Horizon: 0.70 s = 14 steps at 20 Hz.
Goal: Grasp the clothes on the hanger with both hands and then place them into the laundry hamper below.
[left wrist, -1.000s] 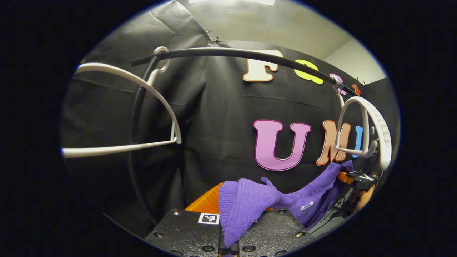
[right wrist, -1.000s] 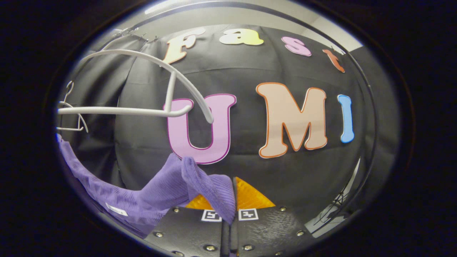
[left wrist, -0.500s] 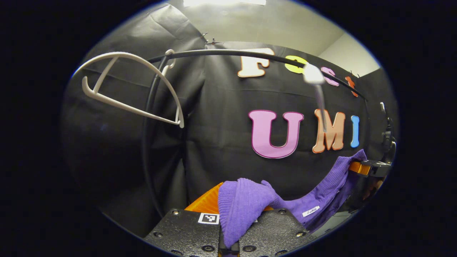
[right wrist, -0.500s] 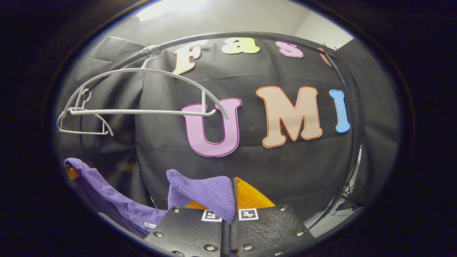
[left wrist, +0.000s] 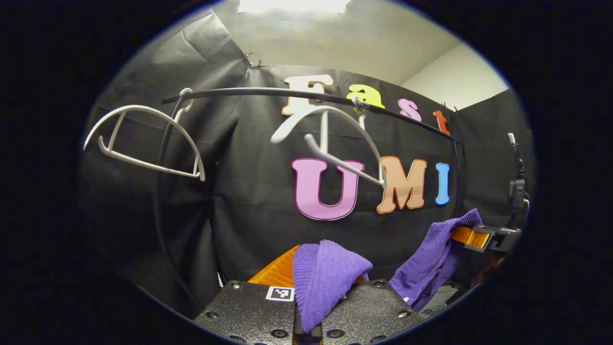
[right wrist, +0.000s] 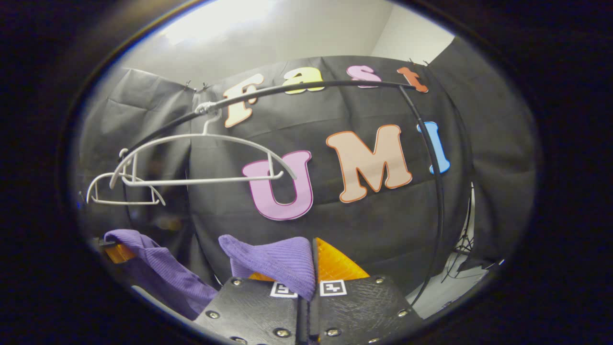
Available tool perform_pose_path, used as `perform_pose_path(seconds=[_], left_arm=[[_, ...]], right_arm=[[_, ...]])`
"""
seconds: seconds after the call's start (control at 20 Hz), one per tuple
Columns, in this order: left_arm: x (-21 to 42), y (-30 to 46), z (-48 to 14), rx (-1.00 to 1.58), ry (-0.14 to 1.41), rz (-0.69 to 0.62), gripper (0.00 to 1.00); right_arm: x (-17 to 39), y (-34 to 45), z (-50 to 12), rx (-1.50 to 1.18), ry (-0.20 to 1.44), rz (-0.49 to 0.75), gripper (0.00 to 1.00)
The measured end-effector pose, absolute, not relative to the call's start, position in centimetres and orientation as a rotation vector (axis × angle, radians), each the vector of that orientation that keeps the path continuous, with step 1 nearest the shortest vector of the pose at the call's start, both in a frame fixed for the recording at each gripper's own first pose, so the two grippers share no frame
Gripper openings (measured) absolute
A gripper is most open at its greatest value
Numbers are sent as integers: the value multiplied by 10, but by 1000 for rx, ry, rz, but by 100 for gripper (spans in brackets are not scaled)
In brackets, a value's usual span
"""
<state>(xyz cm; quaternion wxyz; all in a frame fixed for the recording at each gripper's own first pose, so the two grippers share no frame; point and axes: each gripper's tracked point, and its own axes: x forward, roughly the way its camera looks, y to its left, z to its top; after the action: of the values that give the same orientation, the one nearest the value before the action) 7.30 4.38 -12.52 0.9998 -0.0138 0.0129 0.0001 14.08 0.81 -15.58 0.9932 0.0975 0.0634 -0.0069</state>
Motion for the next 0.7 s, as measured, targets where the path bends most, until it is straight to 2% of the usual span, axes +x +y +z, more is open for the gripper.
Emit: perform_pose_path(seconds=[0.35, 0.7], left_arm=[[83, -15, -97, -15, -48, -77, 5], [99, -31, -119, -8, -53, -92, 5]], right_arm=[[115, 14, -120, 241, 71, -1, 5], [112, 37, -155, 232, 94, 31, 5]])
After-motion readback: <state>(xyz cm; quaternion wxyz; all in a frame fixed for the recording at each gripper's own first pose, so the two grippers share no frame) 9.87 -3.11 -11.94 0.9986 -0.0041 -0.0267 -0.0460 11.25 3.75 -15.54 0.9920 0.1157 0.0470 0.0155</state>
